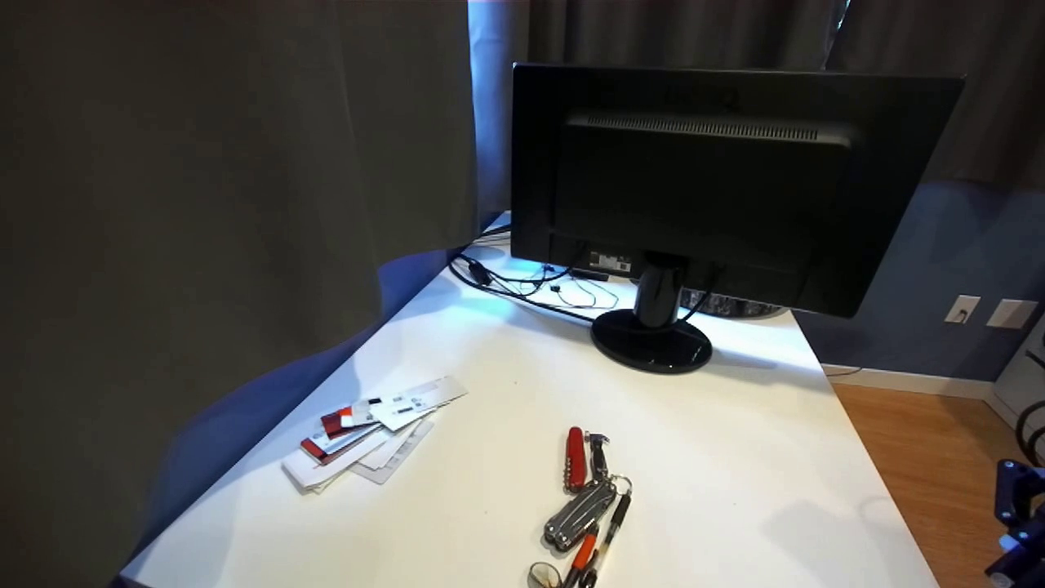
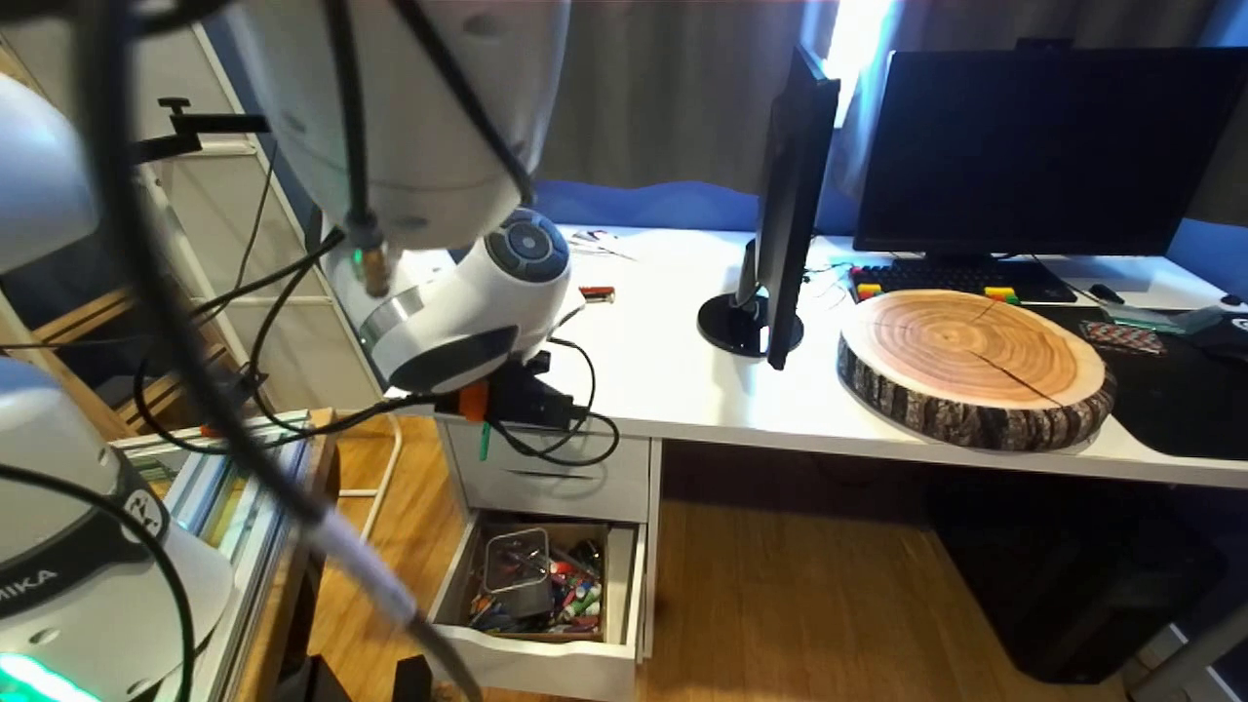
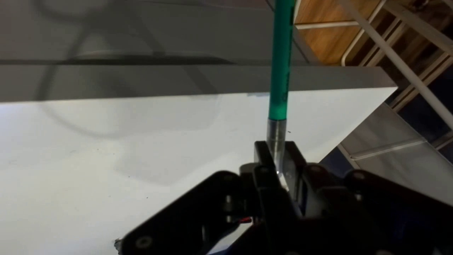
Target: Put the green pen in the drawer
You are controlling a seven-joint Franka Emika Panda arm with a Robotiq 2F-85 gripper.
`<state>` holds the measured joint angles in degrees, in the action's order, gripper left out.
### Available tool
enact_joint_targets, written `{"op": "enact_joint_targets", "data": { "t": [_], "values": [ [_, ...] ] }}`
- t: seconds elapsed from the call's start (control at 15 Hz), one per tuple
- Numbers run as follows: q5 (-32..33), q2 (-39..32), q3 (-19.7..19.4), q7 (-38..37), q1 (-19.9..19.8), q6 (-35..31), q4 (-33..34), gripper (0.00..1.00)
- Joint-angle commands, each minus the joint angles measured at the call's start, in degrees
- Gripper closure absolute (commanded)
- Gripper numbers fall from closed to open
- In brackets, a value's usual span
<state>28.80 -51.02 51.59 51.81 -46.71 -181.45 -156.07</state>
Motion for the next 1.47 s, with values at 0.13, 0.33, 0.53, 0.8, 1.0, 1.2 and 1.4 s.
{"op": "enact_joint_targets", "data": {
  "t": [0.13, 0.33, 0.53, 0.8, 1.0, 1.2, 1.4],
  "values": [
    [5.8, -12.1, -1.9, 11.6, -12.5, -0.6, -1.9, 0.97],
    [6.3, -15.8, -3.7, 15.9, -15.6, -0.6, -1.9, 0.97],
    [5.5, -18.2, -5.9, 18.6, -15.6, -1.1, -1.3, 0.97],
    [5.1, -19.4, -8.1, 19.9, -14.8, -2.8, -0.6, 0.97],
    [5.4, -19.8, -9.7, 20.2, -14.2, -4.5, 0.0, 0.97],
    [6.0, -21.0, -11.9, 21.0, -14.0, -6.8, 1.2, 0.97],
    [6.3, -23.0, -13.2, 21.5, -14.0, -8.3, 2.5, 0.97]
  ]
}}
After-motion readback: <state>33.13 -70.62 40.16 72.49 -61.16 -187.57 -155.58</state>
